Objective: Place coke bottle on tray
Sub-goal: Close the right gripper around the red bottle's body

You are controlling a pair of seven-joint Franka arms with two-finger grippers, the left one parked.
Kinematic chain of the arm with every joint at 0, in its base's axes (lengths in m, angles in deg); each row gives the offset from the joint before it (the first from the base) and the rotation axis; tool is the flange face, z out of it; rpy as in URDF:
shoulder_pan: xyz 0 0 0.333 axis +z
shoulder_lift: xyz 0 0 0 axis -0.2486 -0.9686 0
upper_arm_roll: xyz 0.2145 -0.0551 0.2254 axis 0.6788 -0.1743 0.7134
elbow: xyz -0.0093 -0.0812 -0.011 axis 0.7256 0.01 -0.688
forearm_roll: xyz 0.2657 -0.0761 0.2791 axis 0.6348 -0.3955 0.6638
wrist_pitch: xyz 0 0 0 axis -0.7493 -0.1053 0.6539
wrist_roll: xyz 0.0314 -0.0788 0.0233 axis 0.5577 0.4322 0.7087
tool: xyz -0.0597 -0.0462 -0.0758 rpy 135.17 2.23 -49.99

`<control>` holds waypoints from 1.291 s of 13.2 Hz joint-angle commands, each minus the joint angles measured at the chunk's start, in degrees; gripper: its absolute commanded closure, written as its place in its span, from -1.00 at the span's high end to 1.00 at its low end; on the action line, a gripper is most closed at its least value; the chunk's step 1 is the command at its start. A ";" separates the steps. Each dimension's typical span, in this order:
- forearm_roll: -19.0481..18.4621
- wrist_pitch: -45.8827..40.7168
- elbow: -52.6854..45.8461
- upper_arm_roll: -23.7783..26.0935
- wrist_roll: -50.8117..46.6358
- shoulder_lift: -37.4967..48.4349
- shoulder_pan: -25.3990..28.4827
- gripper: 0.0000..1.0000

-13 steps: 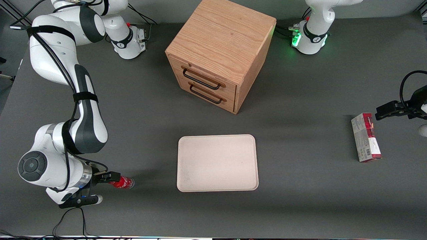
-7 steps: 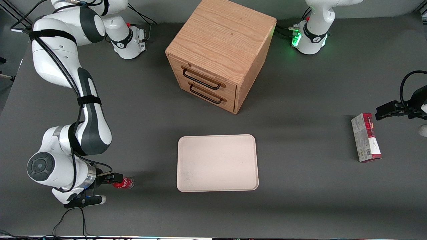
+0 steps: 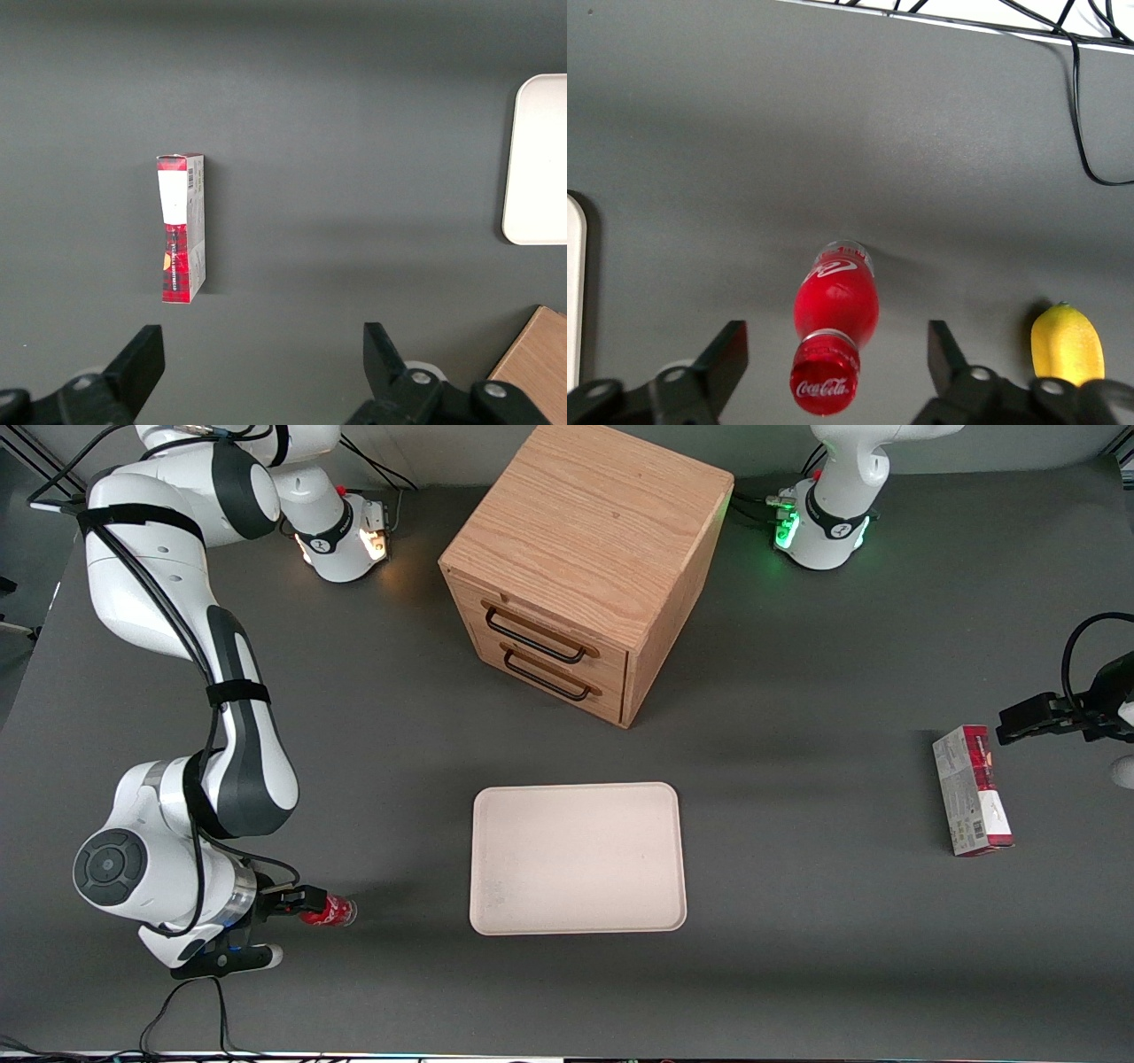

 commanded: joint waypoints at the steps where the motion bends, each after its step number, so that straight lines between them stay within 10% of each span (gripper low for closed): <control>1: -0.66 0.69 0.71 -0.03 0.31 0.44 0.46 -0.30; 4: -0.93 0.69 0.71 -0.03 0.30 0.44 1.60 -0.61; 17: -0.49 -10.27 -2.01 -0.03 1.36 7.36 1.25 -0.60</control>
